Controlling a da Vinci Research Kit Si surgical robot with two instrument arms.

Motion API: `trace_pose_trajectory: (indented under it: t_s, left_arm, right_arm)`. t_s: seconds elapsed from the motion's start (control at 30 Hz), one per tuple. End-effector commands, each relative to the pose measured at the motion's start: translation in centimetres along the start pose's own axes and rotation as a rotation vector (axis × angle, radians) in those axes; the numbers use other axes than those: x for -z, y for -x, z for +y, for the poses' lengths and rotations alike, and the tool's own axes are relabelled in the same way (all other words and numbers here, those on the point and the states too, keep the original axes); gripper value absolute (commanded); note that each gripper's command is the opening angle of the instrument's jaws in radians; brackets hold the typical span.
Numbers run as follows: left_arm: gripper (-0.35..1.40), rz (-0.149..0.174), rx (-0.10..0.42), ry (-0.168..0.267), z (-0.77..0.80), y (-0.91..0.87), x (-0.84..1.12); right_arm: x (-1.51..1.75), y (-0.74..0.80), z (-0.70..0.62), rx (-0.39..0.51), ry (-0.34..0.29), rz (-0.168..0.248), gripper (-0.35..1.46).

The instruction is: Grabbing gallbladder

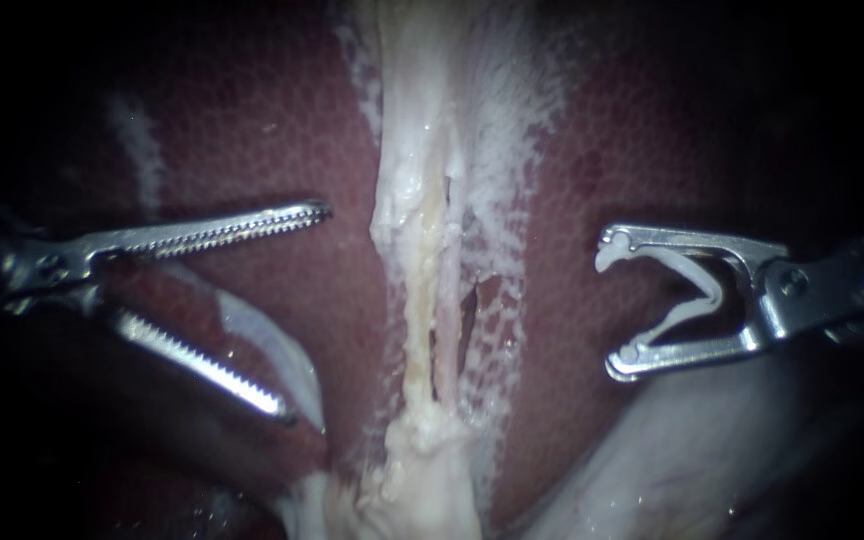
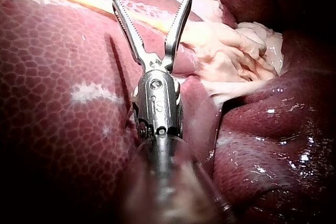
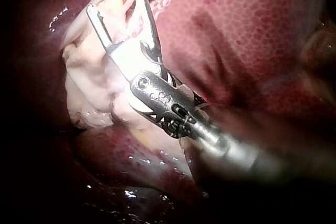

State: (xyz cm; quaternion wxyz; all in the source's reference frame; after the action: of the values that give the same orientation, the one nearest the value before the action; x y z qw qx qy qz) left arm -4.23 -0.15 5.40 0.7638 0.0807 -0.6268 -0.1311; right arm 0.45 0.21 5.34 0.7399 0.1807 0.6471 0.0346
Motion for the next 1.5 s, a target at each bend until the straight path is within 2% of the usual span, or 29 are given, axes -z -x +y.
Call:
trace_pose_trajectory:
  t_s: [0.03, 0.27, 0.37, 0.53, 0.67, 0.97, 1.13, 1.37, 1.5]
  left_arm:
    - [1.08, 0.001, 0.000, 0.003, 0.00, 0.00, 0.00]
    - [1.08, 0.016, 0.001, 0.036, 0.00, 0.00, -0.01]
    - [1.06, 0.051, 0.056, 0.065, 0.01, 0.00, -0.06]
    - [1.06, 0.086, 0.118, 0.092, 0.04, 0.02, -0.20]
    - [0.99, 0.113, 0.162, 0.108, 0.07, 0.03, -0.29]
    - [0.76, 0.134, 0.245, 0.156, 0.09, 0.04, -0.33]
    - [0.71, 0.154, 0.284, 0.179, 0.13, 0.03, -0.42]
    - [0.67, 0.162, 0.317, 0.203, 0.22, 0.00, -0.55]
    - [0.56, 0.167, 0.344, 0.220, 0.25, -0.02, -0.58]
  right_arm:
    - [0.00, 0.00, 0.00, 0.000, 0.000, 0.000, 0.58]
    - [0.00, 0.00, 0.00, 0.000, 0.000, 0.000, 0.59]
    - [0.00, 0.00, 0.00, 0.000, 0.000, 0.000, 0.59]
    - [0.00, -0.01, -0.01, 0.000, 0.000, 0.000, 0.59]
    - [0.00, -0.01, -0.01, 0.000, -0.001, 0.000, 0.59]
    - [0.00, 0.00, 0.00, 0.000, 0.000, 0.000, 0.59]
    - [0.00, 0.00, 0.00, 0.000, 0.000, 0.000, 0.59]
    - [0.01, 0.00, -0.01, 0.000, -0.001, 0.000, 0.59]
    - [0.01, 0.00, -0.01, 0.000, -0.001, 0.000, 0.59]
